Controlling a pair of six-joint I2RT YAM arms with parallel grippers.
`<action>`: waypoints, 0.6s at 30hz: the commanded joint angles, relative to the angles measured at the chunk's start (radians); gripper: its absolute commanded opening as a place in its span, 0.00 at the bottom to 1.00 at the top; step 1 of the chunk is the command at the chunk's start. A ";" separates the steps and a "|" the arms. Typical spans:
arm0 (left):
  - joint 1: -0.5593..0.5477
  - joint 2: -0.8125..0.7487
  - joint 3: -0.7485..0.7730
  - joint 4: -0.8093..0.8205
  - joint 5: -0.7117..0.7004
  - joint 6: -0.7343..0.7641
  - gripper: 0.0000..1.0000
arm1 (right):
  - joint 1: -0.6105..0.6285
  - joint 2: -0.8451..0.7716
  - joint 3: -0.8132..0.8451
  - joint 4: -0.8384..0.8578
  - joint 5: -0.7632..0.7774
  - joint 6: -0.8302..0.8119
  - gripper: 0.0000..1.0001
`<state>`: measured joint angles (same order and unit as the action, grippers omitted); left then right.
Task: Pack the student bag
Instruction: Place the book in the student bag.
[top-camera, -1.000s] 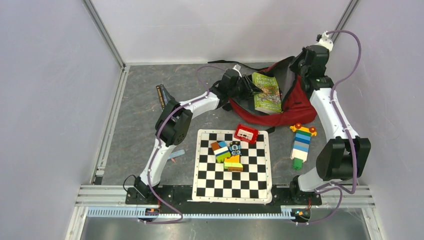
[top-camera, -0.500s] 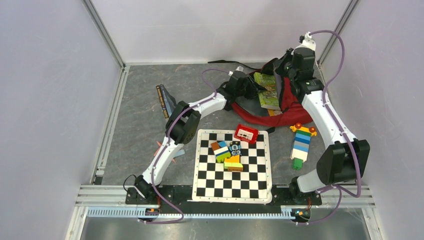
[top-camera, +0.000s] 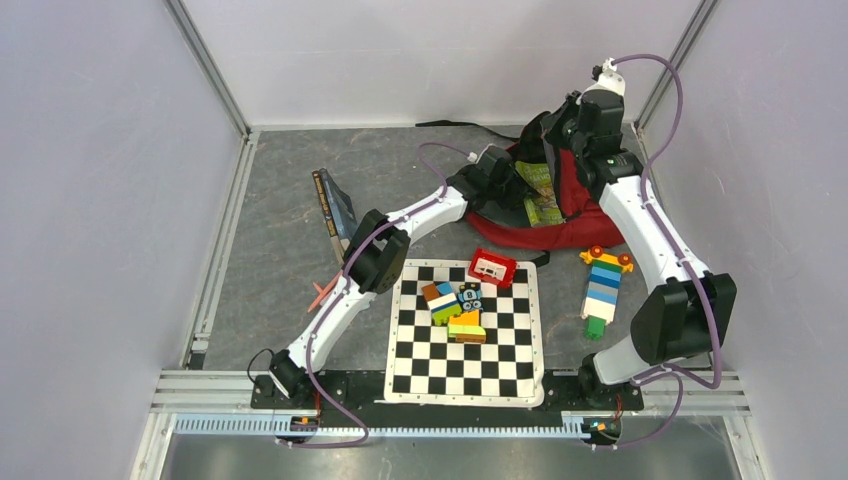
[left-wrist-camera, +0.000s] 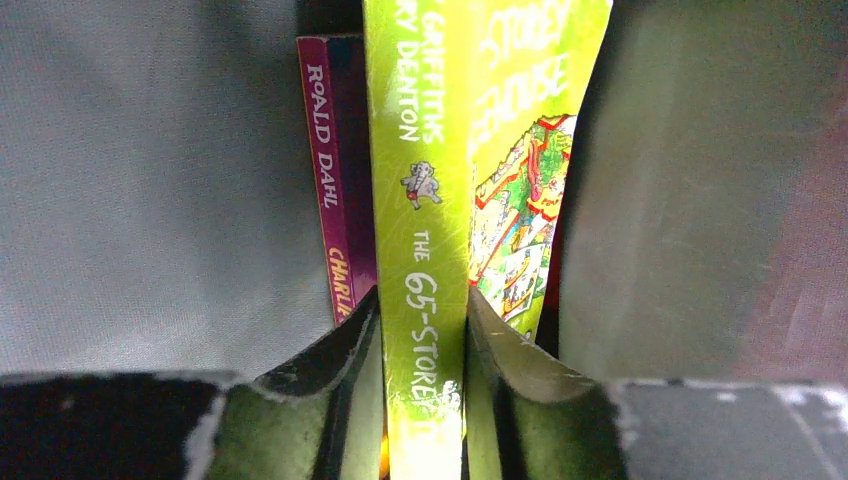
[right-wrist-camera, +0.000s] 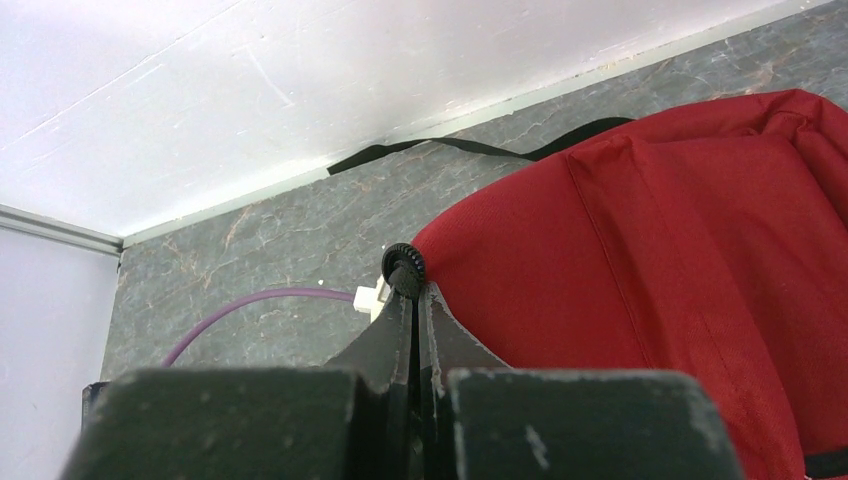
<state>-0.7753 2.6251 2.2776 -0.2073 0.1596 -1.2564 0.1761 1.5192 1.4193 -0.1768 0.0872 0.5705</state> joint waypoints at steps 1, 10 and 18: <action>-0.010 0.009 0.030 -0.070 0.015 0.027 0.40 | 0.008 -0.015 0.049 0.077 0.002 -0.002 0.00; -0.009 -0.050 0.008 -0.158 -0.027 0.115 0.80 | 0.006 -0.044 0.033 0.079 0.034 -0.028 0.00; -0.001 -0.103 -0.030 -0.228 -0.077 0.138 0.77 | 0.007 -0.062 0.010 0.082 0.040 -0.044 0.00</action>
<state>-0.7765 2.5877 2.2608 -0.3508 0.1215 -1.1713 0.1761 1.5158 1.4189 -0.1764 0.1154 0.5438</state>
